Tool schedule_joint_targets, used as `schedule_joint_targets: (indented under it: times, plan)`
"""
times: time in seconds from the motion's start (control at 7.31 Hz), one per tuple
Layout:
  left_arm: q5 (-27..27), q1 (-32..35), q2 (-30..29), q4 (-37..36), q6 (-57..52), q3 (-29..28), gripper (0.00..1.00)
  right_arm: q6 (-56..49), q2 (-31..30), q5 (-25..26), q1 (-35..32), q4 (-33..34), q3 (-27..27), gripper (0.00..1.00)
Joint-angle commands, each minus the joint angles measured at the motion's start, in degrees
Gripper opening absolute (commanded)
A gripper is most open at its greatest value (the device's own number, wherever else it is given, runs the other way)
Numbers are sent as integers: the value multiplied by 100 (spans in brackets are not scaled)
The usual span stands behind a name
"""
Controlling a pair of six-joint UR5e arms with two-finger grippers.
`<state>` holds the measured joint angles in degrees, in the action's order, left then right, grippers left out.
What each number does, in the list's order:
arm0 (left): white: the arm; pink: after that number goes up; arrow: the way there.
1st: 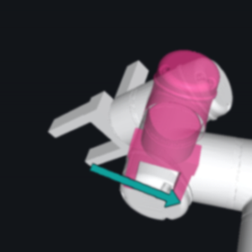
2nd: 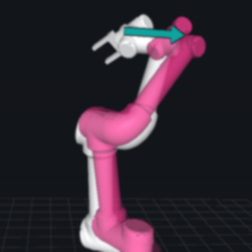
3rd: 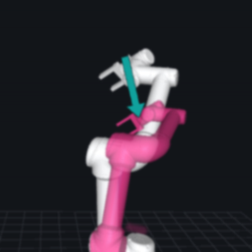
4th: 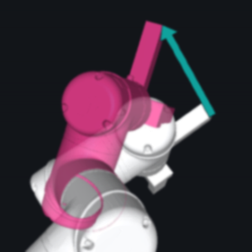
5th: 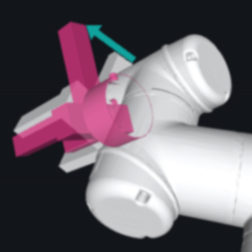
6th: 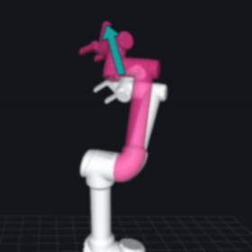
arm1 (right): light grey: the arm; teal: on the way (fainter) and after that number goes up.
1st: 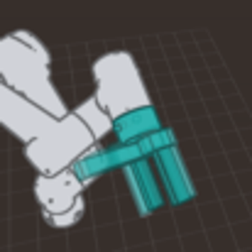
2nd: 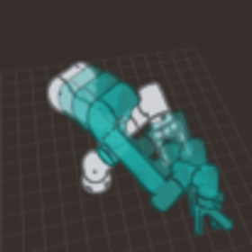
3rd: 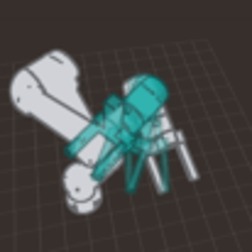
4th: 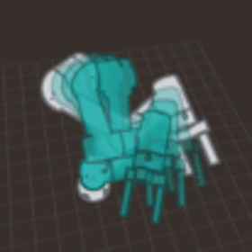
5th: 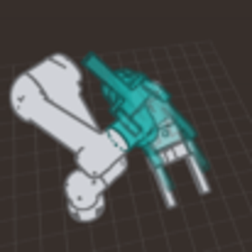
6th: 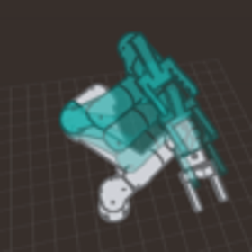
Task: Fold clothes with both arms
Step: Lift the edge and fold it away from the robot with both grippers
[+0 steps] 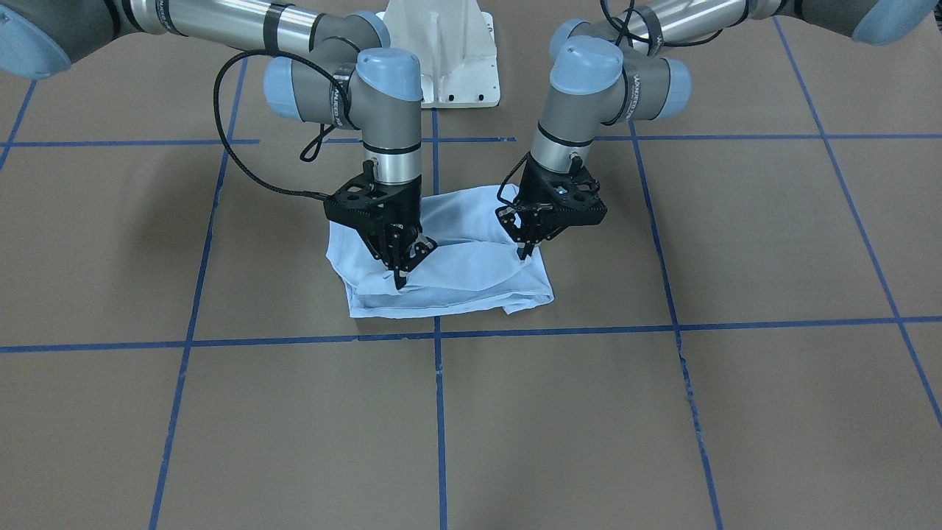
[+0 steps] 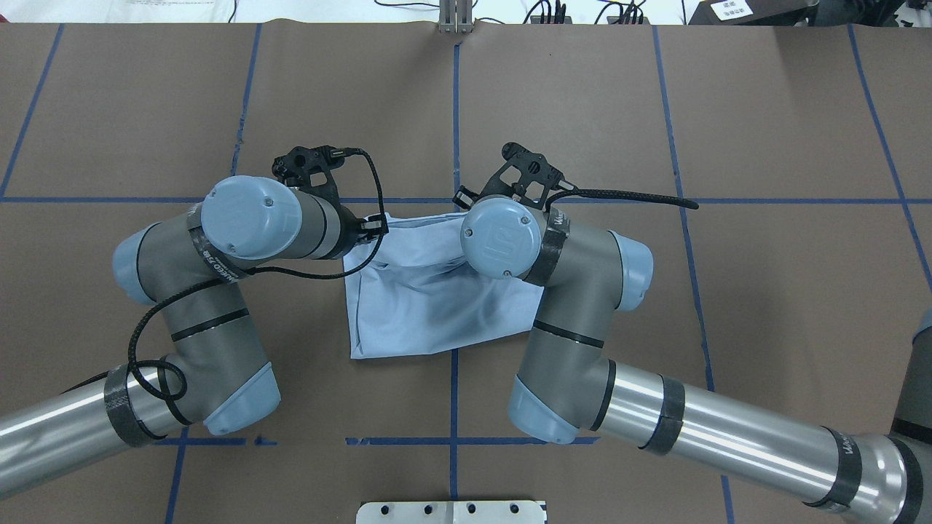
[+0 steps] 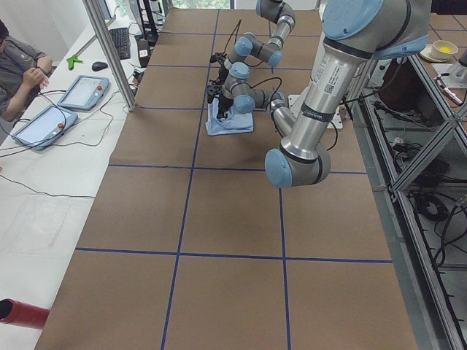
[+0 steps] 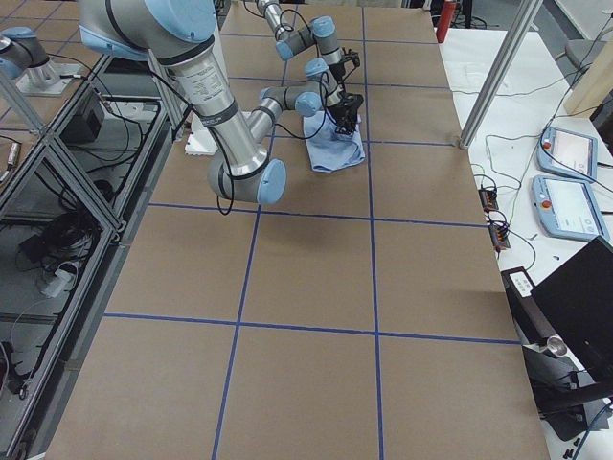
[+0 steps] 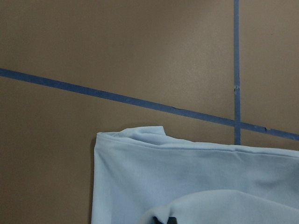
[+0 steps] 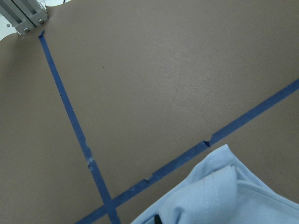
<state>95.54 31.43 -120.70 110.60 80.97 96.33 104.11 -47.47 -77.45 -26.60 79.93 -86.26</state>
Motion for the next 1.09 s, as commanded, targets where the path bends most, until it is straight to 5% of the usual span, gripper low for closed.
schedule_joint_targets:
  times: [0.0,0.14,0.27,0.41,0.96]
  plan:
    - [8,74,-6,58,-220,-44,0,-250,53,-208,-170,-189,207,0]
    - [8,74,-6,58,-230,-53,0,-277,54,-217,-170,-189,215,0]
    - [-1,74,3,66,-231,-70,0,-382,36,-218,-170,-189,233,36]
    - [-1,66,29,75,-309,-79,99,-818,62,-183,-162,-189,320,99]
    - [43,189,64,206,-872,62,100,-2339,-60,-376,-110,-197,-82,100]
